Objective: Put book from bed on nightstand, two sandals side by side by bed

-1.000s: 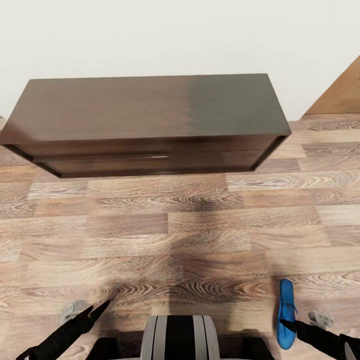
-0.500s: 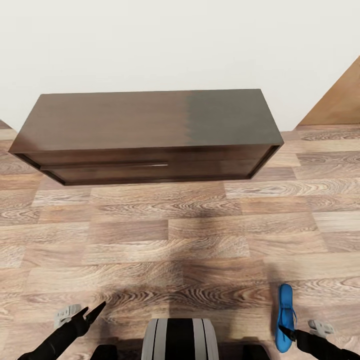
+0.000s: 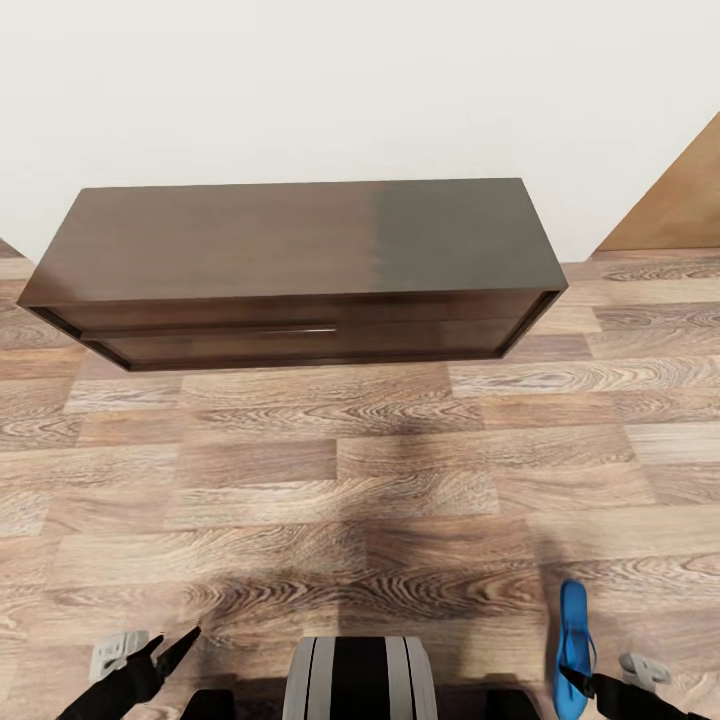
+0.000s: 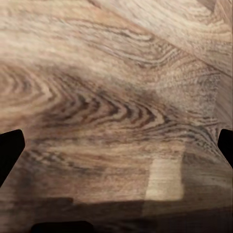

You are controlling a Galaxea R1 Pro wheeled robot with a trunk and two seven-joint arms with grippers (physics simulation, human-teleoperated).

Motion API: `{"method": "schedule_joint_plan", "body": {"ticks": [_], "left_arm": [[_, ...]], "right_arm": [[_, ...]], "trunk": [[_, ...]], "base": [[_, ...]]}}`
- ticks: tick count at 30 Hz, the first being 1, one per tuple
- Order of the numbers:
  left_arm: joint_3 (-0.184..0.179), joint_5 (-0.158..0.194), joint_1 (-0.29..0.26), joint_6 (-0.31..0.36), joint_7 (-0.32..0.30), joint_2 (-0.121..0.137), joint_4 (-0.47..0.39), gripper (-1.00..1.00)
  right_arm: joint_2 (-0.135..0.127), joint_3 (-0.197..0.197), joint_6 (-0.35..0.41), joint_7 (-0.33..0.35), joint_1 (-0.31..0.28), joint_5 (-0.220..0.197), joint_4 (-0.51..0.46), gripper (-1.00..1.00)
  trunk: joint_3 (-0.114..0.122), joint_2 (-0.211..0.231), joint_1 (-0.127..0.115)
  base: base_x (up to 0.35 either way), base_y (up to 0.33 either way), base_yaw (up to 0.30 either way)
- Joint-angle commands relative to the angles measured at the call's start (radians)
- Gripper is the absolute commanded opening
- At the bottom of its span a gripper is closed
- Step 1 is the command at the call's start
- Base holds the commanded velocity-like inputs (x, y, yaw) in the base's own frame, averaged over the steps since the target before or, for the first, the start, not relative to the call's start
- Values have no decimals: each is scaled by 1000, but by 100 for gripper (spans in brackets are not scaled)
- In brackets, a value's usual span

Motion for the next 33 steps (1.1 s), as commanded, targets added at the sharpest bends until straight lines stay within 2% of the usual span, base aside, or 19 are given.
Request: {"method": "schedule_joint_plan", "body": {"ticks": [1,4,16,17,33], "left_arm": [[1,10,5,11,-2,0,-1,100],[1,10,6,15,-2,0,-1,100],[1,9,6,17,-2,0,-2,100],[1,9,6,17,-2,0,-2,100],[1,9,6,16,-2,0,-2,100]], "right_arm": [[1,-9,8,7,-1,5,5,-100],[1,-9,9,7,-1,4,22,-100],[1,-9,9,8,0,1,89,-100],[1,-9,9,8,-1,1,158,-100],[1,-9,9,8,-1,-1,158,-100]], "trunk": [[0,0,0],[0,0,0],[46,3,-5],[50,3,-6],[112,7,-13]], "base": [[0,0,0],[0,0,0],[0,0,0],[0,0,0],[0,0,0]]}}
